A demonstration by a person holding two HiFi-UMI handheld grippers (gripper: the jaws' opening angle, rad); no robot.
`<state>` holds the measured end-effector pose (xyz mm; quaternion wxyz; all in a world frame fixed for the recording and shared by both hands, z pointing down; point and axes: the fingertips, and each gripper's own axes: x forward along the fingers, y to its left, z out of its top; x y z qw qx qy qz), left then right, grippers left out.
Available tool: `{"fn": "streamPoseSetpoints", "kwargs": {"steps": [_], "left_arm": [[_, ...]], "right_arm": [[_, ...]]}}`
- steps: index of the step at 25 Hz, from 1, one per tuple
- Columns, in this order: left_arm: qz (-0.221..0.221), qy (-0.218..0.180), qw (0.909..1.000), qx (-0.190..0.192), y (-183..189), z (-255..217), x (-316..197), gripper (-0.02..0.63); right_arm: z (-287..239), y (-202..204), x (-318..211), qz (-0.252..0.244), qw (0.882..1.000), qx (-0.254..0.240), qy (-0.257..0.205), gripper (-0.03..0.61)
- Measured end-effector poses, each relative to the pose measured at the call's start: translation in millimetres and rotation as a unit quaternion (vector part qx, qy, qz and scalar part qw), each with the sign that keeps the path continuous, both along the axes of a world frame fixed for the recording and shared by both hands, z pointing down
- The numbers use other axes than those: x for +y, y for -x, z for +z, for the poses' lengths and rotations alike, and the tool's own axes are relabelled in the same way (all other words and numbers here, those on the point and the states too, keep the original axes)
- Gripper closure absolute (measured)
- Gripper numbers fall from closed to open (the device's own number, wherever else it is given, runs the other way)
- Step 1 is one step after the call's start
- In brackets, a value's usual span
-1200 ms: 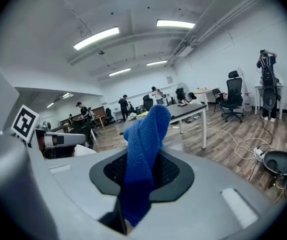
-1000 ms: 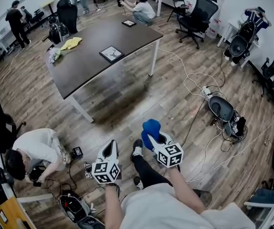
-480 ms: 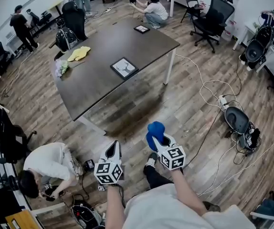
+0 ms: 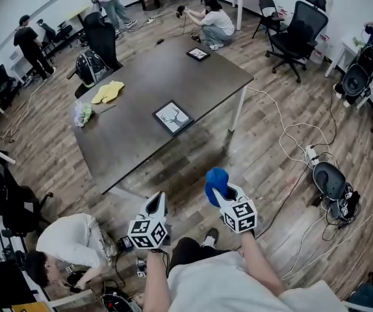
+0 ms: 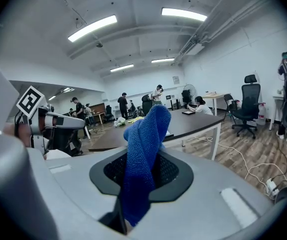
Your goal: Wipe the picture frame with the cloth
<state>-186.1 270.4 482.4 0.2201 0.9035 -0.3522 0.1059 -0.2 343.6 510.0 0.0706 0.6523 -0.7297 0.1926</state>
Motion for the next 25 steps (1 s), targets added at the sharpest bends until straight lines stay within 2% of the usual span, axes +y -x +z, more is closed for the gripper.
{"fn": "streamPoseSetpoints", "kwargs": {"steps": [8,12,18,25], "left_arm": [[-0.031,0.031,0.999,0.01,-18,23,-65,0.562],[-0.034,0.035,0.9988,0.009,-39,30,-106,0.561],[-0.067,0.04,0.997,0.0,-48,35,-207,0.561],[-0.073,0.051,0.996,-0.013,-71,35,-319,0.561]], "right_arm": [[7,-48,-46,0.007,1.0,0.008,0.013,0.497],[10,-76,-83,0.012,1.0,0.011,0.014,0.497],[7,-107,-168,0.001,1.0,0.013,0.01,0.497],[7,-133,-278,-0.003,1.0,0.0,0.014,0.497]]}}
